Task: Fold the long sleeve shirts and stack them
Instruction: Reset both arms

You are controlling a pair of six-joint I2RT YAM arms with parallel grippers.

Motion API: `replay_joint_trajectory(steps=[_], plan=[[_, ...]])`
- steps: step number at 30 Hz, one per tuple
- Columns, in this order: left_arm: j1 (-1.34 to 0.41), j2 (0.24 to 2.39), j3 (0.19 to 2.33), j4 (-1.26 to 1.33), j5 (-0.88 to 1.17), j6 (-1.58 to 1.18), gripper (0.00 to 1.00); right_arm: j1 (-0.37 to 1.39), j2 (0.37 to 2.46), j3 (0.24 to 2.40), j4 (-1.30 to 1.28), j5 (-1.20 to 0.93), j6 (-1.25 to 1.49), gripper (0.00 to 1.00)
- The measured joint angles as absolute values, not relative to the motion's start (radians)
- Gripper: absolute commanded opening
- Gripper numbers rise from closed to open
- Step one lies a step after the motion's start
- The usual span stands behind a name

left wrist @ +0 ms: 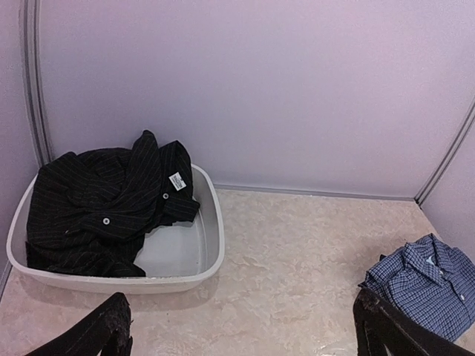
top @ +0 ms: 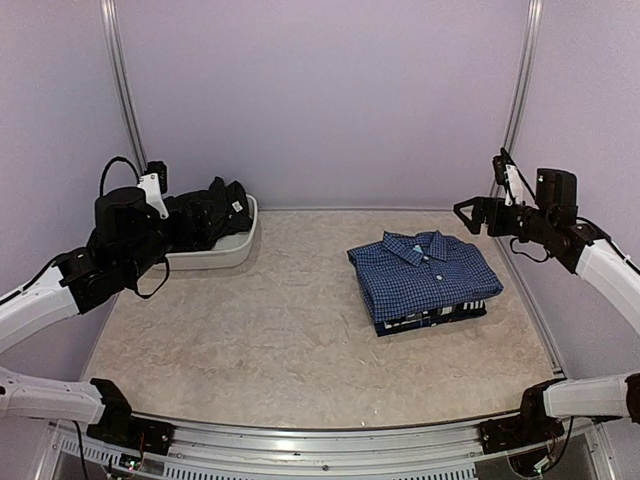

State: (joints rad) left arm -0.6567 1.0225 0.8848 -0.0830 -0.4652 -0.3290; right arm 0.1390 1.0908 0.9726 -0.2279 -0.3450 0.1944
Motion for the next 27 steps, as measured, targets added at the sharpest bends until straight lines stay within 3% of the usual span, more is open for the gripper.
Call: replay_joint_trajectory(steps=[9, 27], plan=[[-0.653, 0.763, 0.728, -0.063, -0.546, -0.313, 0.99, 0.139, 1.029, 0.885, -0.173, -0.336, 0.172, 1.0], [-0.653, 0.837, 0.728, -0.034, -0.553, -0.317, 0.99, 0.139, 1.002, 0.885, -0.168, -0.302, 0.149, 0.99]])
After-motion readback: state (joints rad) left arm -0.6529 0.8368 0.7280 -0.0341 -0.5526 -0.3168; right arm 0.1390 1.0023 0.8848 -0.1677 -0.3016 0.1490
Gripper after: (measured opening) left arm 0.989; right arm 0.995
